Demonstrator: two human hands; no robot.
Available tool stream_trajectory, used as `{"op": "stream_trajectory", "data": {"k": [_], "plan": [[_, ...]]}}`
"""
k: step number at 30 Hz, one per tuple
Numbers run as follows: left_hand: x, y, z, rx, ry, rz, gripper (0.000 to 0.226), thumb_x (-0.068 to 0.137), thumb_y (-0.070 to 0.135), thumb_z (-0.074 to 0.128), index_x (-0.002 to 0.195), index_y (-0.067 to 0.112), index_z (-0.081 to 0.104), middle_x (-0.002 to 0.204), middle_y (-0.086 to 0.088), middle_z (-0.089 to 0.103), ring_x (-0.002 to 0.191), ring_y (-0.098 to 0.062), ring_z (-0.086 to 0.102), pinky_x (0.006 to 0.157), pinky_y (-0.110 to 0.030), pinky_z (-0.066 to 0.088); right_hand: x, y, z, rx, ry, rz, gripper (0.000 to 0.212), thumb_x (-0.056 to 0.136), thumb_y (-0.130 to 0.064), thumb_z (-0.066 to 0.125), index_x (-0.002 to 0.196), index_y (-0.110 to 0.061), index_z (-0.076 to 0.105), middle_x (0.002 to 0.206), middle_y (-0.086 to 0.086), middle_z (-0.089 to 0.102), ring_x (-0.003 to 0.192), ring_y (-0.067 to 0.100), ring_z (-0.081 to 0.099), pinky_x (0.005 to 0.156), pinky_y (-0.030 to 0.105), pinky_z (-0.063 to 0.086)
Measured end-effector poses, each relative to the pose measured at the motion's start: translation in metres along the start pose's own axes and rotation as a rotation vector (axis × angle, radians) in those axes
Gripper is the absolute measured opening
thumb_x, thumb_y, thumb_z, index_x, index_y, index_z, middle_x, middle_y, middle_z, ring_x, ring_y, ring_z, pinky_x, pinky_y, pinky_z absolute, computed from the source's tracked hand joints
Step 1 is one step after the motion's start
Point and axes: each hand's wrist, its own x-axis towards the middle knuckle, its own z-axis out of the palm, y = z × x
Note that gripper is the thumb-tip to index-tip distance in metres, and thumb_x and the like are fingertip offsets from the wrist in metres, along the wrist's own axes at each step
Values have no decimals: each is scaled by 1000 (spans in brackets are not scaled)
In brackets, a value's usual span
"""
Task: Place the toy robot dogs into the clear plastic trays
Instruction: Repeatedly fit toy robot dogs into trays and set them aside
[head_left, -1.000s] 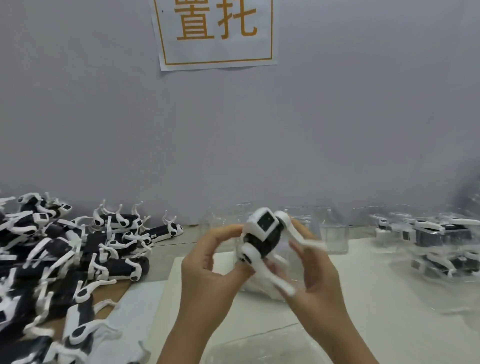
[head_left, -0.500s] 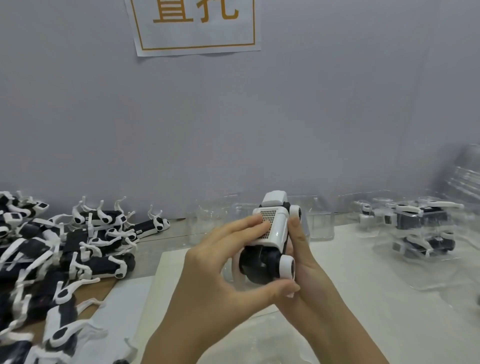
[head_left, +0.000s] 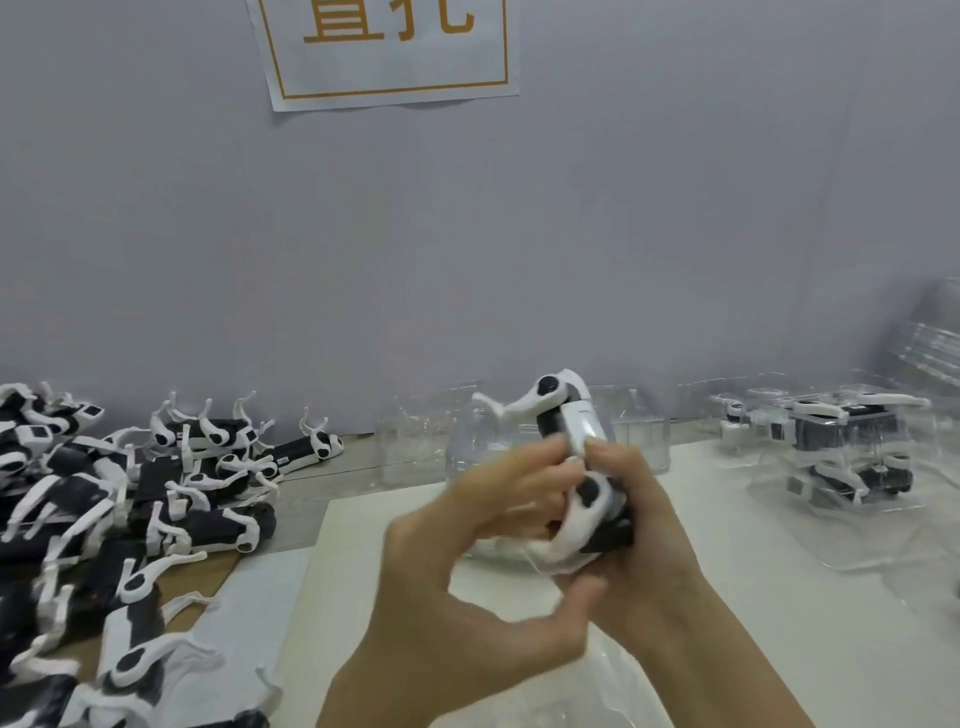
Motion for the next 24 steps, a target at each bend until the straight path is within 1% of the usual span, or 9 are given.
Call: {"op": "stream_trajectory", "data": {"k": [2, 4, 7, 10, 12, 14, 19, 22, 24], "plan": [[-6, 2, 2, -224, 562, 41, 33, 69, 17, 76, 97, 32, 70, 86, 2, 75, 72, -13, 73, 67, -27, 58, 1, -2, -1, 255, -27, 37, 51, 56, -28, 84, 96, -2, 64, 64, 9, 60, 54, 25, 59, 72, 43, 57], [-11, -4, 0, -387, 814, -64, 37, 55, 31, 82, 89, 38, 68, 82, 10, 70, 70, -10, 67, 60, -24, 54, -1, -3, -1, 295, -132, 92, 44, 59, -31, 80, 86, 0, 63, 58, 10, 55, 53, 26, 55, 82, 47, 53], [-4, -20, -1, -497, 508, -506, 101, 22, 53, 93, 116, 45, 56, 115, 7, 62, 94, -23, 68, 59, -24, 53, 0, 1, -1, 148, -322, 169, 40, 66, -33, 71, 85, 0, 63, 70, 14, 62, 68, 28, 58, 81, 40, 46], [-6, -24, -4, -705, 81, -559, 73, 36, 53, 95, 99, 26, 70, 82, -11, 70, 56, -37, 63, 41, -23, 40, 4, 3, 0, 85, -418, 228, 48, 71, -28, 68, 107, 1, 58, 83, 14, 68, 73, 25, 62, 77, 35, 44], [-4, -26, -4, -728, 124, -474, 51, 48, 44, 95, 86, 18, 72, 70, -11, 68, 50, -23, 62, 43, -25, 41, 4, -1, -8, -9, -408, 285, 54, 68, -33, 72, 112, -3, 59, 80, 10, 65, 69, 21, 60, 78, 38, 39], [-5, -35, -6, -659, 285, -354, 39, 53, 30, 91, 88, 24, 75, 83, -6, 74, 69, -18, 71, 57, -26, 53, 1, -9, -16, -288, -276, 222, 58, 63, -42, 77, 108, -6, 67, 84, 13, 67, 77, 24, 64, 85, 44, 44], [-5, -31, -7, -444, 404, -251, 53, 53, 19, 89, 98, 41, 73, 97, 4, 76, 92, -13, 72, 71, -21, 57, -6, -25, -11, -885, -90, -117, 51, 64, -35, 78, 113, -33, 65, 113, -1, 70, 107, 20, 66, 94, 42, 52], [-12, -29, -20, -363, 159, -300, 77, 51, 35, 93, 120, 45, 62, 119, 6, 69, 114, -17, 64, 89, -36, 56, -7, -21, -7, -1220, -18, -281, 41, 66, -48, 78, 105, -43, 66, 101, -13, 71, 97, 8, 66, 86, 23, 50], [-27, -31, -45, -314, -145, -351, 111, 44, 52, 94, 139, 55, 38, 147, 19, 44, 140, -6, 38, 109, -37, 37, -8, -19, -3, -1178, 58, -387, 33, 68, -41, 82, 98, -43, 68, 90, -11, 70, 86, 10, 66, 75, 21, 54]]}}
